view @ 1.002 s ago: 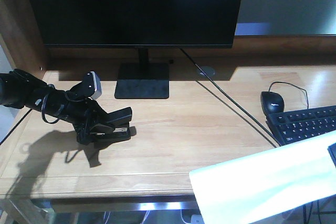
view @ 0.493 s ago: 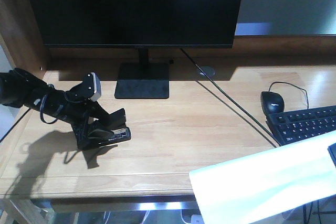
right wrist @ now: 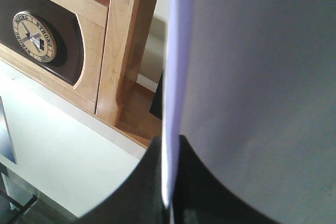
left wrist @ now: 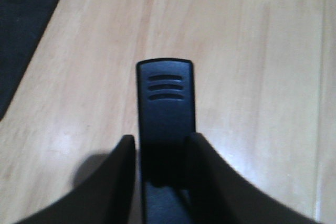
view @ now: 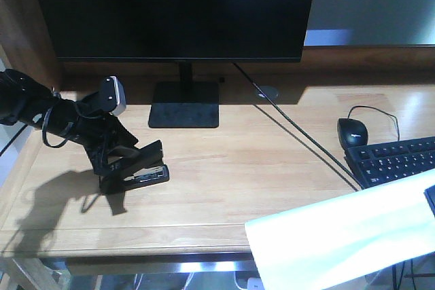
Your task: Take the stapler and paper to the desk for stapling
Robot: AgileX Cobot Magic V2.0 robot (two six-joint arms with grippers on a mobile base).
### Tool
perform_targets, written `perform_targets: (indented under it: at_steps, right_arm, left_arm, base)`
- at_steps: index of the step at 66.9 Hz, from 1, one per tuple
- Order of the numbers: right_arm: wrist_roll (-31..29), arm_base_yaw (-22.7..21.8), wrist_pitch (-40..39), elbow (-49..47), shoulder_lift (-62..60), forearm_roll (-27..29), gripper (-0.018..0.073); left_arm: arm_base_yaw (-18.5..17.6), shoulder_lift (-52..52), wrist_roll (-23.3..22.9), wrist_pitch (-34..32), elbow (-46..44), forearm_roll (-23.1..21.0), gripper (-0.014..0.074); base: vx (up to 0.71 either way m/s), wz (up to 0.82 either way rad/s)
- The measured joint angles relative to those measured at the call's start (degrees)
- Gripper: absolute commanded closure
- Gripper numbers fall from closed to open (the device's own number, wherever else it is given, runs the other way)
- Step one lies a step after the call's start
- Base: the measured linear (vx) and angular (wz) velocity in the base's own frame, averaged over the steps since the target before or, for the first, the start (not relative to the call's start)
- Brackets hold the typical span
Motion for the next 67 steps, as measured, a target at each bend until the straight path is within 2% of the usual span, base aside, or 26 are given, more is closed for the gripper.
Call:
perform_targets:
  at_steps: [5,25,67]
  right_arm:
    - [0.0,0.0,0.0,0.0,0.0,0.0,0.0564]
    - [0.0,0.0,0.0,0.0,0.0,0.05,0.0564]
    - [0.0,0.0,0.05,0.0,0.0,0.05,0.0564]
  left_arm:
    - [-0.19,0.0,-0.05,-2.12,0.0,0.0,0.0606]
    - [-2.46,0.0,-0.11,-4.49,0.0,0.0,0.0605]
    - [-2.53,0.0,-0.11,-4.53,0.0,0.0,0.0603]
  base:
    - [0.0,0.0]
    - [0.0,0.0]
    - [0.0,0.0]
